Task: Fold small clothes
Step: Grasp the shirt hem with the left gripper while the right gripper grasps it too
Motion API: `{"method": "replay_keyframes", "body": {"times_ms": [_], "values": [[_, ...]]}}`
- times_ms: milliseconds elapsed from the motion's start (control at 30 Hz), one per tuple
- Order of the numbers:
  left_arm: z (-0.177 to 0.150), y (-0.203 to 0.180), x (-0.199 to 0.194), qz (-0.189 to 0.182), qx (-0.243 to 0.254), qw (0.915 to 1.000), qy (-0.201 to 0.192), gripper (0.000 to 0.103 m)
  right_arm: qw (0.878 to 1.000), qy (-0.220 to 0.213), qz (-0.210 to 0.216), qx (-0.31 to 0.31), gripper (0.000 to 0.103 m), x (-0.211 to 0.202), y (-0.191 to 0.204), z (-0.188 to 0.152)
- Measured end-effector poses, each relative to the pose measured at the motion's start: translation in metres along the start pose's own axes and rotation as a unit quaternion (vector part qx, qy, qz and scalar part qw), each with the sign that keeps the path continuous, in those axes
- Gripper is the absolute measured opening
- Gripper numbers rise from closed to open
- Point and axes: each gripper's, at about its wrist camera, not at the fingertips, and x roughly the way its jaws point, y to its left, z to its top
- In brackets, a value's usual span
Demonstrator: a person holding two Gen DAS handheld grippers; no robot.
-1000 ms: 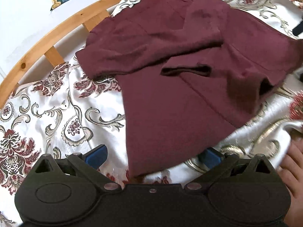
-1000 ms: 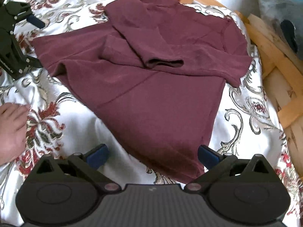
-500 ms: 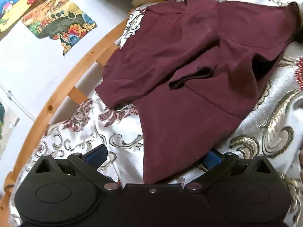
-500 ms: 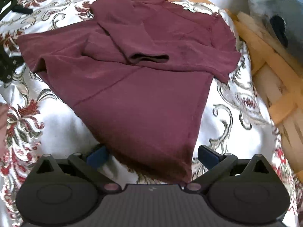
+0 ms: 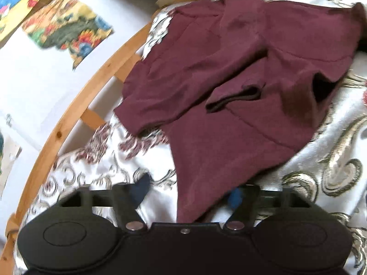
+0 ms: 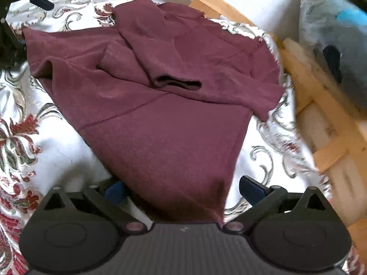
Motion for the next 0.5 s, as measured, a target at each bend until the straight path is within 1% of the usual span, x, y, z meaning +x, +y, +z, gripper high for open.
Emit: {"method": "replay_keyframes", "body": {"times_ms": [33, 67, 100, 133, 167, 200, 233, 267, 333, 400, 467, 500], "values": [[-0.001, -0.003, -0.001, 0.000, 0.012, 0.9999, -0.005, 0.039, 1.000, -0.003, 0.001, -0.020, 0.070, -0.003, 0.006, 0.002], [-0.002, -0.005, -0.003, 0.000, 0.022, 0.9997, -0.008, 0.026, 0.999, -0.005, 0.001, -0.038, 0.048, -0.005, 0.011, 0.002], [-0.003, -0.005, -0.004, -0.003, 0.026, 0.9996, -0.011, 0.019, 0.998, -0.005, -0.003, -0.064, 0.034, -0.007, 0.019, 0.003], [-0.003, -0.003, -0.004, -0.011, 0.021, 0.9997, -0.008, 0.010, 0.996, -0.003, -0.008, -0.086, 0.016, -0.008, 0.025, 0.003], [-0.003, 0.000, -0.005, -0.022, 0.009, 0.9997, -0.004, 0.008, 0.995, -0.002, -0.014, -0.102, 0.014, -0.009, 0.031, 0.003], [-0.003, 0.006, -0.005, -0.030, -0.008, 0.9995, -0.001, 0.007, 0.994, -0.004, -0.015, -0.107, 0.011, -0.012, 0.033, 0.005], [-0.002, 0.012, -0.007, -0.041, -0.030, 0.9987, 0.001, 0.006, 0.995, -0.007, -0.014, -0.100, 0.007, -0.015, 0.031, 0.007], [-0.002, 0.018, -0.008, -0.051, -0.051, 0.9974, 0.002, 0.006, 0.996, -0.011, -0.017, -0.088, 0.007, -0.019, 0.028, 0.009], [0.000, 0.034, -0.013, -0.054, -0.093, 0.9942, -0.003, 0.006, 0.998, -0.022, -0.024, -0.060, 0.007, -0.030, 0.019, 0.017], [0.002, 0.050, -0.021, -0.053, -0.128, 0.9902, -0.012, 0.005, 0.998, -0.036, -0.039, -0.045, 0.006, -0.045, 0.012, 0.026], [0.006, 0.066, -0.035, -0.057, -0.156, 0.9858, -0.024, 0.005, 0.995, -0.051, -0.064, -0.048, 0.006, -0.061, 0.010, 0.032], [0.007, 0.073, -0.045, -0.057, -0.162, 0.9845, -0.032, 0.005, 0.994, -0.061, -0.077, -0.054, 0.006, -0.072, 0.010, 0.034]]}}
